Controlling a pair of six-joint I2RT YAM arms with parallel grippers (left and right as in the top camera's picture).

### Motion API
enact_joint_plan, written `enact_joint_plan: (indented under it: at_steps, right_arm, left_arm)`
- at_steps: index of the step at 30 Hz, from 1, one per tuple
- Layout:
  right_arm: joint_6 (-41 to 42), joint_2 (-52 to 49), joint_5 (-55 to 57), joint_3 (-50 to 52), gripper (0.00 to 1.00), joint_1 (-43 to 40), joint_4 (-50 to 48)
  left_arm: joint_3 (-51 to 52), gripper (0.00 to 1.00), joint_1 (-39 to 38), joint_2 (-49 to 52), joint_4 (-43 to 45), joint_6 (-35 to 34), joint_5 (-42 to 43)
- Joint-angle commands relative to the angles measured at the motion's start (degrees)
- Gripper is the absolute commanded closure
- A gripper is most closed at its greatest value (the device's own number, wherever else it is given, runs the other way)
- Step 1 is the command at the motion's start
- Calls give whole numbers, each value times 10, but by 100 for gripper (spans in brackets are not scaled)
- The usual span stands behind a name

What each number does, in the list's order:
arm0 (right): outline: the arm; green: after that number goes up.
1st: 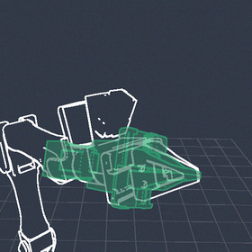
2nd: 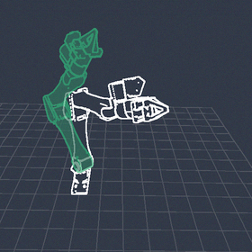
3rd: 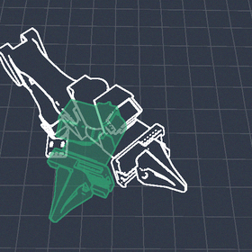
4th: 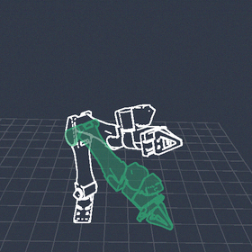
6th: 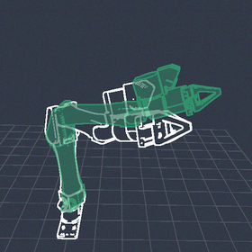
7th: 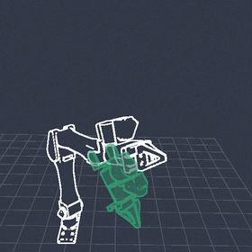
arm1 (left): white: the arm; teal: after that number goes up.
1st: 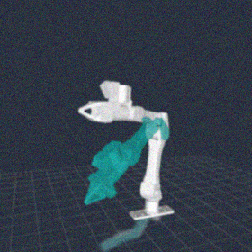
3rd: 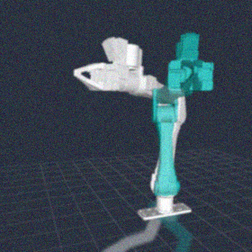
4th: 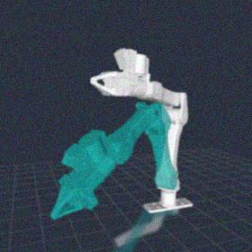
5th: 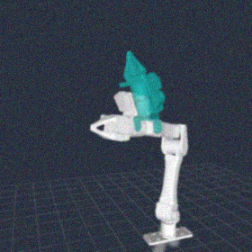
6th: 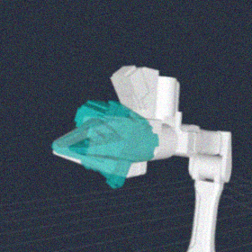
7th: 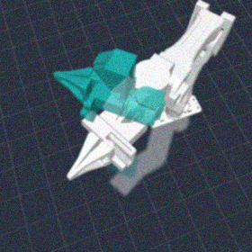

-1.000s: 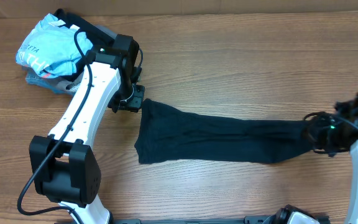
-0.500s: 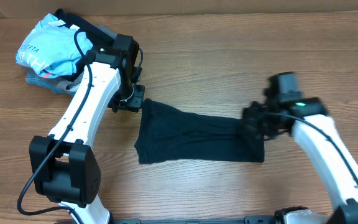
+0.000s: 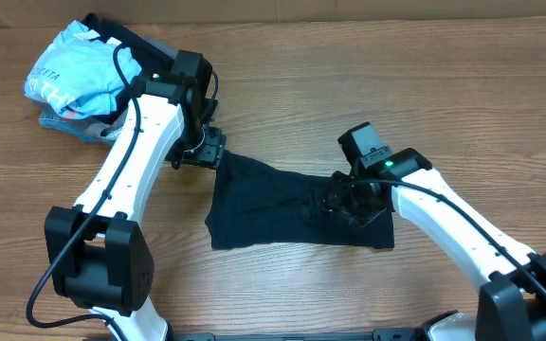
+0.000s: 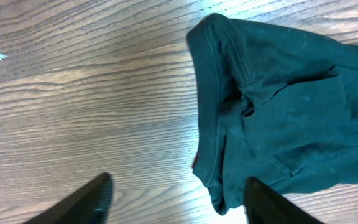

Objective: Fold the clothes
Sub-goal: 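Fold the right end of the black strip leftward toward the left gripper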

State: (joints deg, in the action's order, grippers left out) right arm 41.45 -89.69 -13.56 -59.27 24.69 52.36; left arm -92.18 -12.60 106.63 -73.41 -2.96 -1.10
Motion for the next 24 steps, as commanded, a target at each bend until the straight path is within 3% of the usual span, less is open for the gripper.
enact_joint_plan:
  at_steps: [1,7,9,11,18,24]
  right_arm:
    - [-16,44,47,-17,51,-21,13]
    - [-25,73,110,-17,48,-72,43]
    - [-33,70,110,-12,69,-87,32]
    - [-48,60,110,-3,78,-96,17]
    - [-48,-10,104,26,89,-98,-31]
    - [-158,-39,-57,36,93,-73,-60]
  left_arm:
    - [10,23,3,-9,2,-1,8]
    - [56,18,14,-9,32,-3,28]
    - [78,19,18,-9,51,-3,43]
    - [97,20,19,-9,69,-3,54]
    - [115,28,19,-9,82,-3,56]
    - [115,29,19,-9,82,-3,56]
